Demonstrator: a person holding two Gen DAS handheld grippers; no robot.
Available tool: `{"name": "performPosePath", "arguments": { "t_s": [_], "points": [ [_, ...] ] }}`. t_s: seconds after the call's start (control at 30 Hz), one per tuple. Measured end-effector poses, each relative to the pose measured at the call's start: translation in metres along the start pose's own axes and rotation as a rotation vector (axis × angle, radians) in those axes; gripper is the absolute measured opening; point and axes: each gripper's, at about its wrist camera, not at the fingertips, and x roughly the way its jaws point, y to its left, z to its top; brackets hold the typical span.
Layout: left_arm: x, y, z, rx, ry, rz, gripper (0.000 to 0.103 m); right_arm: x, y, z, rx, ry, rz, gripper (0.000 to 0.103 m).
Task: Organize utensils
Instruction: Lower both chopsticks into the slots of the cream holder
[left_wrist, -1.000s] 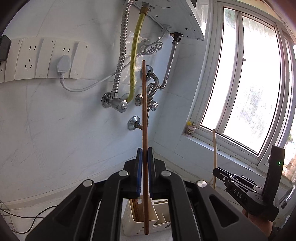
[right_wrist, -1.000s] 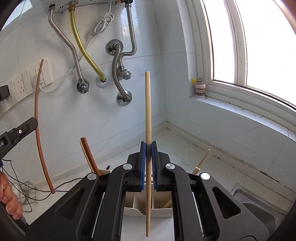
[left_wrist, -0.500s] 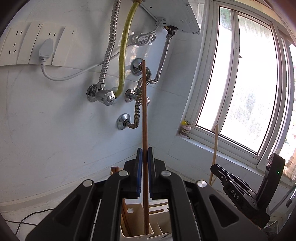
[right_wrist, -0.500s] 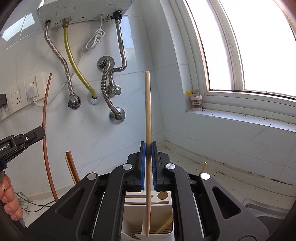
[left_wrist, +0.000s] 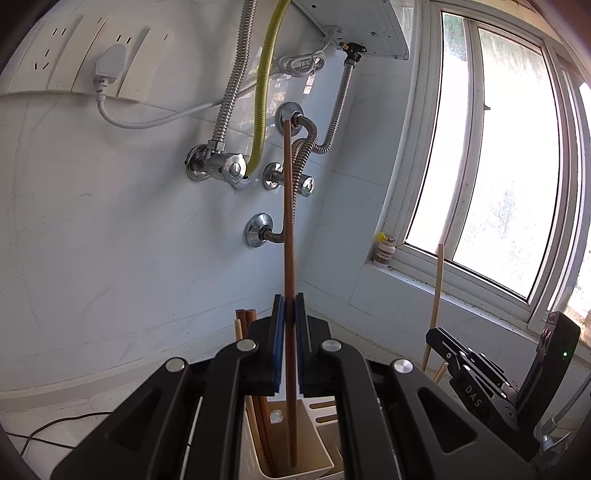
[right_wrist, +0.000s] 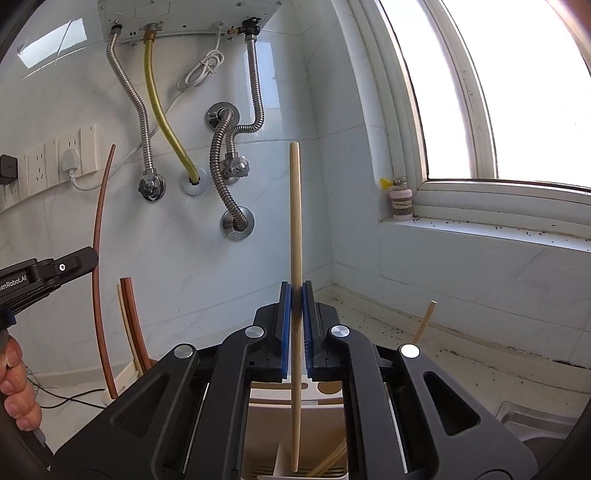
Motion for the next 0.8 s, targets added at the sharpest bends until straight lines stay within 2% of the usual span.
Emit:
{"name": "performPosePath", "arguments": {
  "t_s": [0.27, 0.8],
  "points": [
    [0.006, -0.010, -0.021, 0.075, -0.008, 0.004, 0.005, 0.003, 0.003, -0.009, -0.032, -0.011, -0.002, 0.006],
    [0.013, -0.009, -0.047, 0.097, 0.014, 0.032, 0.005, 0.001, 0.000, -0.024, -0.045, 0.001, -0.008, 0.006]
  ]
}}
